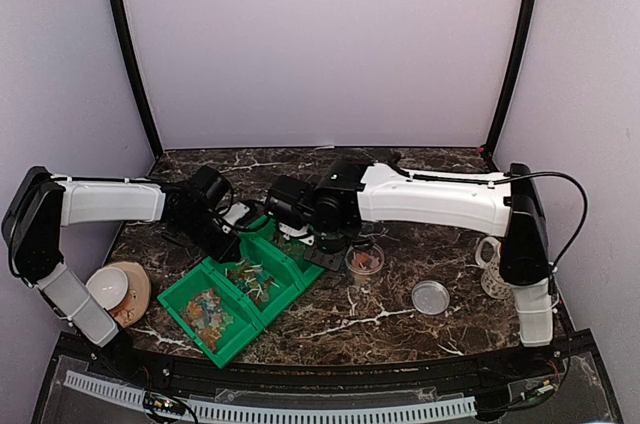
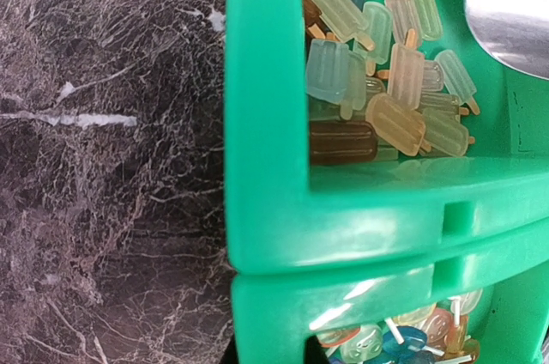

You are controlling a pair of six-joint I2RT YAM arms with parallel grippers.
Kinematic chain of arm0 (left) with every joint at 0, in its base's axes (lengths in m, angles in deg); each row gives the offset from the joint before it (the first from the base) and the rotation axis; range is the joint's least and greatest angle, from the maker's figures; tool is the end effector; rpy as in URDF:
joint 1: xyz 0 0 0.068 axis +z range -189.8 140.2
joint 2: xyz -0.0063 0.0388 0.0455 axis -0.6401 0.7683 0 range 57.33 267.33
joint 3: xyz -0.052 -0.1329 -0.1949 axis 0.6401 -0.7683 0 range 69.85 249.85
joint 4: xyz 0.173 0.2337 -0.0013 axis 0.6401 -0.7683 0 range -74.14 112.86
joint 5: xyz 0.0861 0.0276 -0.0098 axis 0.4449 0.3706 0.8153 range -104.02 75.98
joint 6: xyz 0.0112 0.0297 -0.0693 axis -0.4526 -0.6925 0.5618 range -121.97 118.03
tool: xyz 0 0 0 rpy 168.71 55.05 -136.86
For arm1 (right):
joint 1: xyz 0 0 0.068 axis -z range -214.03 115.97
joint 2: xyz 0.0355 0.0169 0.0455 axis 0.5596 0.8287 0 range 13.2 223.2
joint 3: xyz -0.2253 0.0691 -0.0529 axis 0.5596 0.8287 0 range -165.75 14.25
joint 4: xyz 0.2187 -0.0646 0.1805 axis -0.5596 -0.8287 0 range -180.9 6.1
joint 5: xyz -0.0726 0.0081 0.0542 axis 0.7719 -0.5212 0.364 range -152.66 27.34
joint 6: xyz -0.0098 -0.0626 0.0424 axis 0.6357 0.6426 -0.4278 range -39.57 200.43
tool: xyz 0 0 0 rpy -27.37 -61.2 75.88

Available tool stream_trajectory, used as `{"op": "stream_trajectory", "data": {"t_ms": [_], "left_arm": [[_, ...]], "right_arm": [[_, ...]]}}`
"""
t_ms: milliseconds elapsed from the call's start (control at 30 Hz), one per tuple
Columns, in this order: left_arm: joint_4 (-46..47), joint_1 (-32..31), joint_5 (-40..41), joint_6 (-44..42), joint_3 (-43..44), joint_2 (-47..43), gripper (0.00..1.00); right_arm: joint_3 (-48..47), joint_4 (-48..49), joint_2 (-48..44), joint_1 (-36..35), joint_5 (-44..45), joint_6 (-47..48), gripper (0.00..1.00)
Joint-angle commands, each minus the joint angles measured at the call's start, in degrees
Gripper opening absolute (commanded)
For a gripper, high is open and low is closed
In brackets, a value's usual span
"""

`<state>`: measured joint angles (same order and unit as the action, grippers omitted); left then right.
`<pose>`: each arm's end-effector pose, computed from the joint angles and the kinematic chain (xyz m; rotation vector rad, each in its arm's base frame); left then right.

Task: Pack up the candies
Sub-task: Scoop the fake candies from the plate.

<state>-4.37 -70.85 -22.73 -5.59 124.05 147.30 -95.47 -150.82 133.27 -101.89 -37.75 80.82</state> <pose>0.2875 -0.1846 0.1095 0.8509 2.5606 -0.3531 0.1939 0.4043 0.1939 -1.4594 2.2722 -0.3286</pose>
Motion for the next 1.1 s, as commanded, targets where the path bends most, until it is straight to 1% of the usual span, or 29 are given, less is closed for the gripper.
{"op": "stream_trajectory", "data": {"t_ms": [0, 67, 267, 500, 600, 800, 1000, 1067], "left_arm": [[0.6, -0.4, -1.7, 0.3, 2.1, -2.2, 0.0], [0.7, -0.6, -1.4, 0.3, 2.0, -2.2, 0.0], [0.9, -0.7, -0.9, 0.4, 2.2, -2.1, 0.0], [1.6, -0.7, -0.7, 0.5, 1.6, -2.5, 0.0], [1.8, -0.8, -0.5, 0.6, 1.4, -2.7, 0.0], [2.5, -0.7, 0.3, 0.4, 0.7, -3.8, 0.0], [3.4, -0.8, 0.2, -0.5, 0.7, -4.4, 0.0], [3.9, -0.8, 0.5, -1.1, 0.8, -4.8, 0.0]], "right_arm": [[-4.2, -4.0, 3.2, 0.2, 3.6, 3.5, 0.0], [-5.7, -4.2, 4.5, 0.2, 4.8, 4.1, 0.0], [-8.6, -4.5, 8.4, 0.1, 3.9, 6.8, 0.0], [-12.3, -3.3, 13.8, 0.1, -1.6, 11.6, 0.0], [-12.7, -0.8, 15.4, 0.2, -4.8, 13.5, 0.0], [-7.4, 5.9, 14.9, 0.5, -13.3, 15.8, 0.0], [4.4, 14.9, 10.1, 1.3, -23.3, 19.3, 0.0], [6.6, 16.0, 9.1, 1.5, -25.4, 20.2, 0.0]]}}
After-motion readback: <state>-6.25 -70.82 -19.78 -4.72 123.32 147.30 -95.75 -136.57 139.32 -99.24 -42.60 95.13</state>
